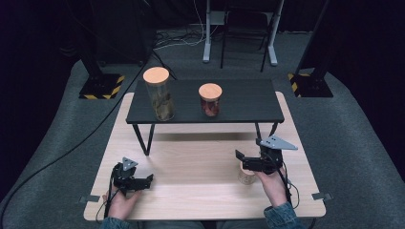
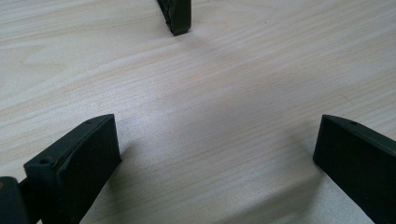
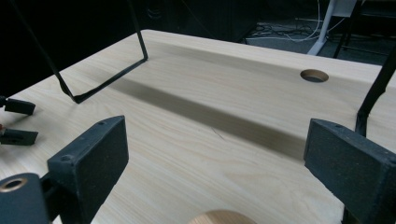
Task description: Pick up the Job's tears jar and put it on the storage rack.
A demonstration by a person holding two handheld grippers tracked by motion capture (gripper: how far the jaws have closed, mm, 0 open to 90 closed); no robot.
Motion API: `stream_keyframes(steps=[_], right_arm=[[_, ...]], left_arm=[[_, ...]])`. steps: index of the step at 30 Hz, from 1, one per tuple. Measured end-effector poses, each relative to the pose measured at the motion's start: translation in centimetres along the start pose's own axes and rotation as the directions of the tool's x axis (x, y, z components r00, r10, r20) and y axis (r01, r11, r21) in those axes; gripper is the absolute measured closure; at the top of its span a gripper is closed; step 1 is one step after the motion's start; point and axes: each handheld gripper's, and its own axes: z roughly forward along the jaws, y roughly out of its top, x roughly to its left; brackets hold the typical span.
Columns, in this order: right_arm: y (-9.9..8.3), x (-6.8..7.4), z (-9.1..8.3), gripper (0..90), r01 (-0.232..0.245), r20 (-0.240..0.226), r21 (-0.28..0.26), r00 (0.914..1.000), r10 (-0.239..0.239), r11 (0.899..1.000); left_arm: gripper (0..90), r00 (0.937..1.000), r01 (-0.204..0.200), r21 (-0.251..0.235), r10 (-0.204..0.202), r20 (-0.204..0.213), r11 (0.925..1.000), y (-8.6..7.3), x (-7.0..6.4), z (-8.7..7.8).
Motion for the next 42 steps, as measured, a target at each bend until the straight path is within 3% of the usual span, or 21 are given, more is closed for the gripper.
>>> stream_keyframes(steps=[11,42], right_arm=[[-2.2,-0.4,-0.6,5.2,-0.029,0.008,-0.010,0.9995,0.029,1.000],[-7.2,-0.4,-1.4,4.9,-0.021,0.026,0.003,0.9994,0.021,1.000]], left_arm=[[0.0,1.0000,0.000,0.000,0.000,0.000,1.0000,0.0,0.0,0.0],[0.0,1.0000,0.000,0.000,0.000,0.000,1.0000,0.0,0.0,0.0]])
